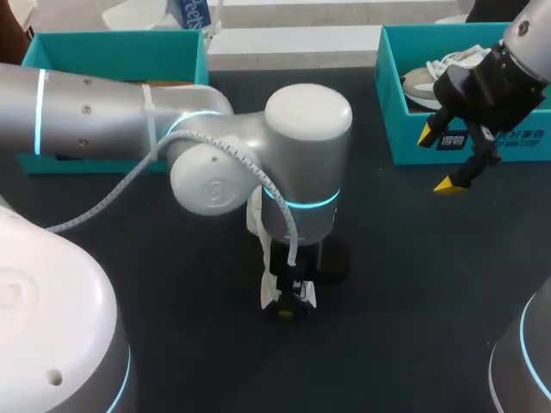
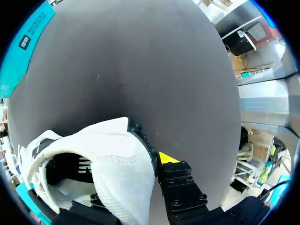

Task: Take the shoe out of the shoebox, open the shoe tongue, remove and reinsert the insole, then place the shoe into the shoebox

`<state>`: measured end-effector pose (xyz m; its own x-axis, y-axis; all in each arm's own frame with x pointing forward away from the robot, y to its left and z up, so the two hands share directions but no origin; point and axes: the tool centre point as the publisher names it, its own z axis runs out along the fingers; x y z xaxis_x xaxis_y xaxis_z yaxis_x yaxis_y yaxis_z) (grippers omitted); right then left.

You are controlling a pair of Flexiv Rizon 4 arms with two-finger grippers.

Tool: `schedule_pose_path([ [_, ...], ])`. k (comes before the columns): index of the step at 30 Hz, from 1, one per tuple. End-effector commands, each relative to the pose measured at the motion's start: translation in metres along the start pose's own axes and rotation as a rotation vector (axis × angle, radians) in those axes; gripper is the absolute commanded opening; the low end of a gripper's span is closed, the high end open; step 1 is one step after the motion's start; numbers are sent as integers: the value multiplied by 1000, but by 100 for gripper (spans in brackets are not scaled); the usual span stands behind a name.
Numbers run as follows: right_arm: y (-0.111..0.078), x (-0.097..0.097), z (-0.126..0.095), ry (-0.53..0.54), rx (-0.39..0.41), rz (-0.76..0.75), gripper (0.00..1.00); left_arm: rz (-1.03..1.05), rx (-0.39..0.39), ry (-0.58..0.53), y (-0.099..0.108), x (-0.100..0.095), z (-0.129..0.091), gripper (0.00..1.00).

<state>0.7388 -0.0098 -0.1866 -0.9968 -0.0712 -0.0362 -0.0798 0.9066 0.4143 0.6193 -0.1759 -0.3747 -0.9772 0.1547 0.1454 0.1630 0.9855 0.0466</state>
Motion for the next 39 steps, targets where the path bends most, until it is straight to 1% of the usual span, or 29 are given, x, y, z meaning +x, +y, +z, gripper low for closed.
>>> schedule_pose_path([
  [1,0,-1,1,1,3,1,100,26,4,-9,16,3,-55,0],
  [2,0,-1,1,1,3,1,100,38,11,-7,20,2,-69,0],
  [4,0,-1,1,1,3,1,100,54,11,5,24,1,-83,0],
  [6,0,-1,1,1,3,1,100,62,19,13,32,-3,-110,0],
  [10,0,-1,1,1,3,1,100,88,40,37,43,-10,-148,0],
  [14,0,-1,1,1,3,1,100,84,69,42,53,-19,-181,0],
  [16,0,-1,1,1,3,1,100,94,74,52,58,-22,-194,0],
  [17,0,-1,1,1,3,1,100,110,60,61,61,-24,-199,0],
  [21,0,-1,1,1,3,1,100,126,26,58,68,-30,-211,0],
  [22,0,-1,1,1,3,1,100,118,36,41,69,-31,-213,0],
  [39,0,-1,1,1,3,1,100,118,36,41,69,-31,-213,0],
])
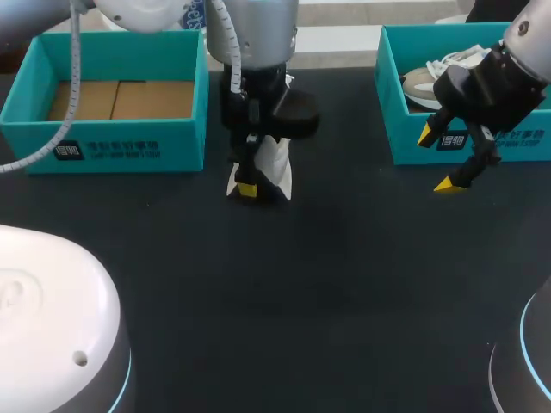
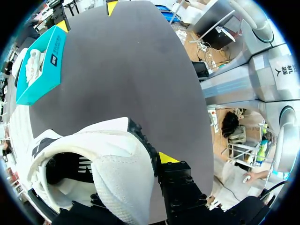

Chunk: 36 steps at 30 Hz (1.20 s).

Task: Take the shoe out of the shoebox, open the shoe tongue, remove and reinsert the insole, then place the shoe into the shoebox

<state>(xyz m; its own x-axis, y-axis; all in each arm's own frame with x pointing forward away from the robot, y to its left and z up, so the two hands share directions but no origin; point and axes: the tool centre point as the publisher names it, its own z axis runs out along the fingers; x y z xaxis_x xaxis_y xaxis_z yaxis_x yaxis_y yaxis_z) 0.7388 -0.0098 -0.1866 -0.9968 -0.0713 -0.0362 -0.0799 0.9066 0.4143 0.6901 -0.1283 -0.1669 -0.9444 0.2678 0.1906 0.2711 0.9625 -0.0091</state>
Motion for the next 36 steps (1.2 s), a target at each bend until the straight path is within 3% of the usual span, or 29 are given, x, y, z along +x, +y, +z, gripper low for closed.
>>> schedule_pose_path([
  [1,0,-1,1,1,3,1,100,0,0,-3,1,1,-1,0],
  [5,0,-1,1,1,3,1,100,30,7,-11,7,-2,-4,0],
  [14,0,-1,1,1,3,1,100,49,35,-32,47,-16,-30,0],
  [25,0,-1,1,1,3,1,100,17,48,-112,123,-48,-56,0],
  [33,0,-1,1,1,3,1,100,61,11,-50,173,-75,-61,0],
  [36,0,-1,1,1,3,1,100,105,-28,8,202,-94,-59,0],
])
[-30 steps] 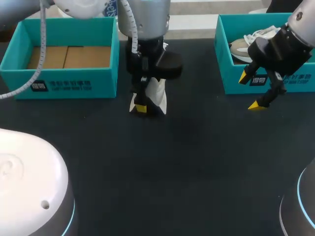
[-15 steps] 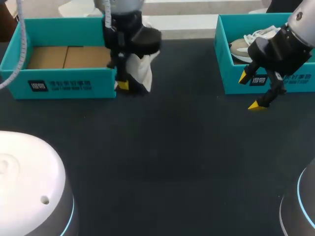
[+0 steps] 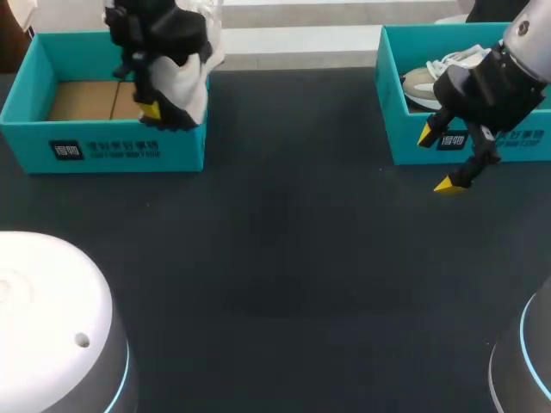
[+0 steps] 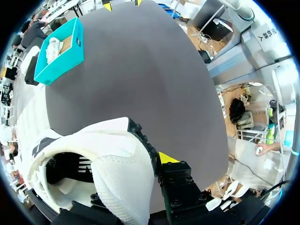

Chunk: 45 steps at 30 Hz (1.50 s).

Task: Take the shoe out of the shoebox, open the shoe tongue, remove and reinsert the insole, then place the shoe into the shoebox

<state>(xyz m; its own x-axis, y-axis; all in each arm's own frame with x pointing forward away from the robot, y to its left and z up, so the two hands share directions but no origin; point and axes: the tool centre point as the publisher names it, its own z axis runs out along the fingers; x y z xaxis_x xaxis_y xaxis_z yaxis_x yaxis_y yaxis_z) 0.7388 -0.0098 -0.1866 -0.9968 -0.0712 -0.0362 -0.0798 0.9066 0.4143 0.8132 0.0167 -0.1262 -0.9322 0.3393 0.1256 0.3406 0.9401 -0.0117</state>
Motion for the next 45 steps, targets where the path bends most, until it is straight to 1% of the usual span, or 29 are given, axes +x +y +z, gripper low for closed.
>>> schedule_pose_path([
  [1,0,-1,1,1,3,1,100,32,-20,64,37,-26,0,0],
  [2,0,-1,1,1,3,1,100,39,-29,103,48,-32,-1,0],
  [3,0,-1,1,1,3,1,100,47,-39,95,56,-35,-2,0],
  [4,0,-1,1,1,3,1,100,33,-37,65,63,-38,-3,0],
  [5,0,-1,1,1,3,1,100,40,-34,73,71,-41,-5,0],
  [7,0,-1,1,1,3,1,100,56,-28,44,86,-46,-8,0],
  [11,0,-1,1,1,3,1,100,119,-7,57,119,-57,-8,0],
  [15,0,-1,1,1,3,1,100,79,-7,64,139,-69,-6,0],
  [16,0,-1,1,1,3,1,100,79,-7,66,142,-70,-6,0],
  [18,0,-1,1,1,3,1,100,79,-5,70,155,-74,-4,0],
  [22,0,-1,1,1,3,1,100,61,-28,58,183,-81,0,0],
  [23,0,-1,1,1,3,1,100,60,-29,59,187,-82,1,0],
  [24,0,-1,1,1,3,1,100,71,-24,59,197,-83,2,0],
  [26,0,-1,1,1,3,1,100,66,-20,52,209,-83,2,0],
  [28,0,-1,1,1,3,1,100,45,-29,34,220,-82,3,0],
  [30,0,-1,1,1,3,1,100,38,-11,29,233,-80,2,0],
  [36,0,-1,1,1,3,1,100,30,12,24,266,-67,2,0],
  [40,0,-1,1,1,3,1,100,53,39,48,289,-59,7,0],
  [45,0,-1,1,1,3,1,100,31,23,56,305,-55,12,0],
])
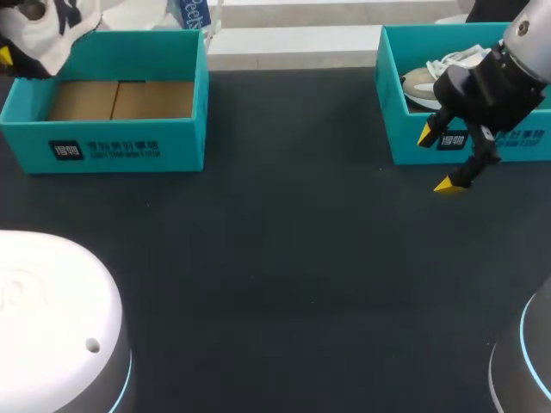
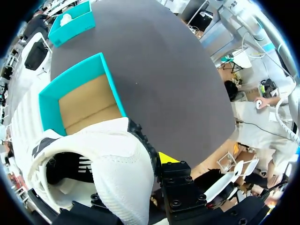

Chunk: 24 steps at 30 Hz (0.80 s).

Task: Take the shoe out of the shoebox, open the shoe tongue, remove and reinsert the insole, then place the shoe into the shoebox

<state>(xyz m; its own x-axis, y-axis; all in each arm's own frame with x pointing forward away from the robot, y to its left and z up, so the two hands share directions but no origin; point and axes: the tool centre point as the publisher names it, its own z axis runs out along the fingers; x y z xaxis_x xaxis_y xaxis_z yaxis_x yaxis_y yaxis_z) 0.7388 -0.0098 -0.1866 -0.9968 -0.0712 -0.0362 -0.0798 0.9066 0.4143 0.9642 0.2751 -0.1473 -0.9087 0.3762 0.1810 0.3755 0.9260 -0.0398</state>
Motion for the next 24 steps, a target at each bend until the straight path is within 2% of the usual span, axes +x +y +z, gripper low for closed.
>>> schedule_pose_path([
  [1,0,-1,1,1,3,1,100,-10,-1,-5,13,1,2,0],
  [23,0,-1,1,1,3,1,100,-17,2,-8,14,1,1,0],
  [24,0,-1,1,1,3,1,100,44,33,-23,15,2,1,0],
])
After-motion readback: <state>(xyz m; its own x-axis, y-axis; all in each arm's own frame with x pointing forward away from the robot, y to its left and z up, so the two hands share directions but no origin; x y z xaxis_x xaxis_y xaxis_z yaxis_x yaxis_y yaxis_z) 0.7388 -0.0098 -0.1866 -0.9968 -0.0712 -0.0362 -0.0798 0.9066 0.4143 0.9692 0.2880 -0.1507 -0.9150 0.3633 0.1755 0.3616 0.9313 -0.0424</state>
